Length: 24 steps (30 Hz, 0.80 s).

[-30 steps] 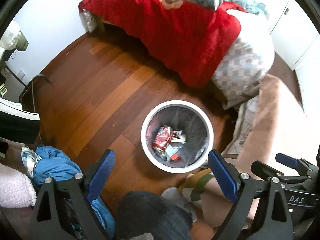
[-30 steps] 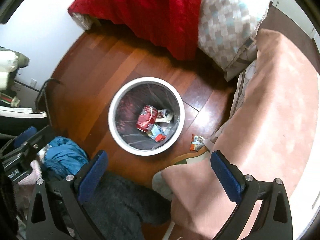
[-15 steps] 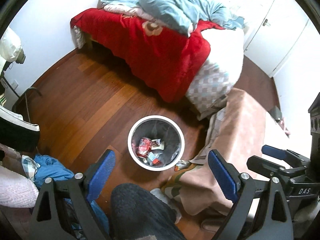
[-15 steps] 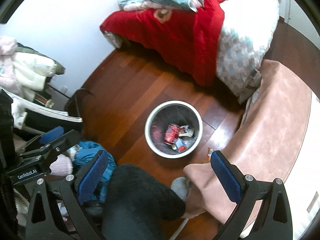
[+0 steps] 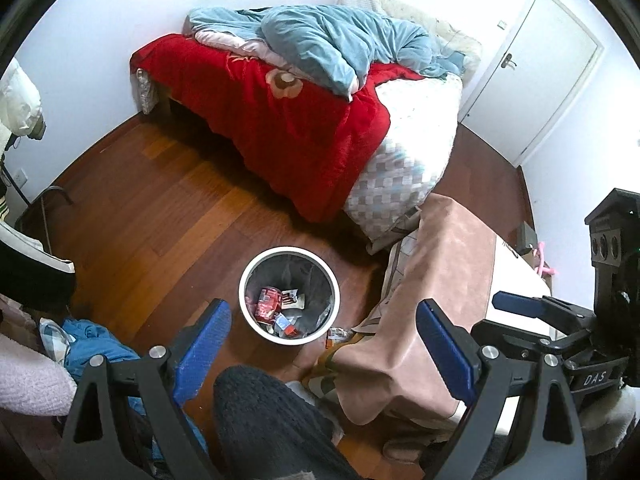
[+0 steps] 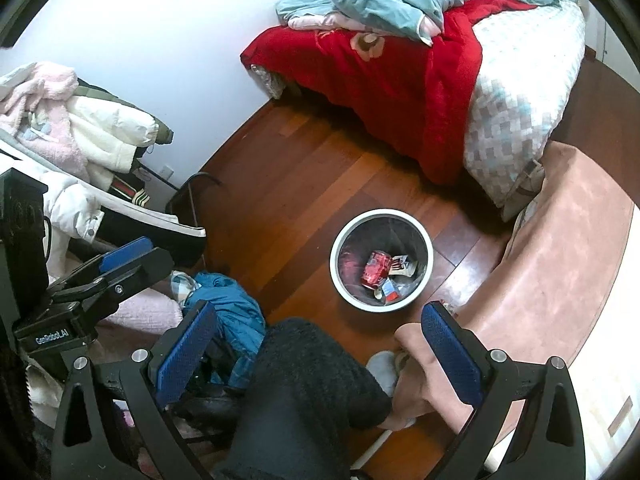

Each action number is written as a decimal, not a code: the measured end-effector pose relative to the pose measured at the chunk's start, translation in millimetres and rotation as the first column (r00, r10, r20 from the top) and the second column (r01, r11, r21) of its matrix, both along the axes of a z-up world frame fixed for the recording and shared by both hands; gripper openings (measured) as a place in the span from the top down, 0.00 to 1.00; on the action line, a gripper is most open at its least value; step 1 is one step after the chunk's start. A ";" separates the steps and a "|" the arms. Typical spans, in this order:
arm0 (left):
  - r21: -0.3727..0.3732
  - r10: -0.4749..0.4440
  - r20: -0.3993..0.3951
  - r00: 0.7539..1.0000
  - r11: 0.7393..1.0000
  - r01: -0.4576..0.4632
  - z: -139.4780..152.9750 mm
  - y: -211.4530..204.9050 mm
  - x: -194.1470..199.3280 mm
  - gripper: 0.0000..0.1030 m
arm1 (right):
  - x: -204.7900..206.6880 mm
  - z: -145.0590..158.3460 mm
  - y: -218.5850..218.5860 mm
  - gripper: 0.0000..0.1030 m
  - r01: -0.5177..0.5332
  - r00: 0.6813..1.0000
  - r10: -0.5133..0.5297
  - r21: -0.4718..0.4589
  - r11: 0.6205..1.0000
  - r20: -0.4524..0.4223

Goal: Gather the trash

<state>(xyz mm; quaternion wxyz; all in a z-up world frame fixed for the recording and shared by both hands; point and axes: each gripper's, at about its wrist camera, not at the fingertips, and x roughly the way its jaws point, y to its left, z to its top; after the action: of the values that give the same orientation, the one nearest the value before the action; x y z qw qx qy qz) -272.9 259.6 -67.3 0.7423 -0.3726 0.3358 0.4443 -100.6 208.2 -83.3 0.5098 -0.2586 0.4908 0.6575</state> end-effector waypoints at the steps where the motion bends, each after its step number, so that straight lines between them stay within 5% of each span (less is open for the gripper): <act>1: -0.001 -0.002 0.005 1.000 1.000 0.002 0.9 -0.9 -2.1 0.08 | 0.0 0.6 0.0 0.00 -0.002 1.000 0.002 0.000 1.000 0.000; 24: -0.048 -0.004 0.023 1.000 0.999 0.005 -13.1 -4.3 -5.3 0.00 | -1.8 -8.6 3.5 0.00 -0.017 1.000 0.017 -0.037 0.999 -0.006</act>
<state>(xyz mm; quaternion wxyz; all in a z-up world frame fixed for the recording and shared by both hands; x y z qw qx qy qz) -278.3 255.3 -80.4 0.7379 -0.3945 0.3387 0.4303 -102.4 211.6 -91.9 0.4978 -0.2704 0.5021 0.6534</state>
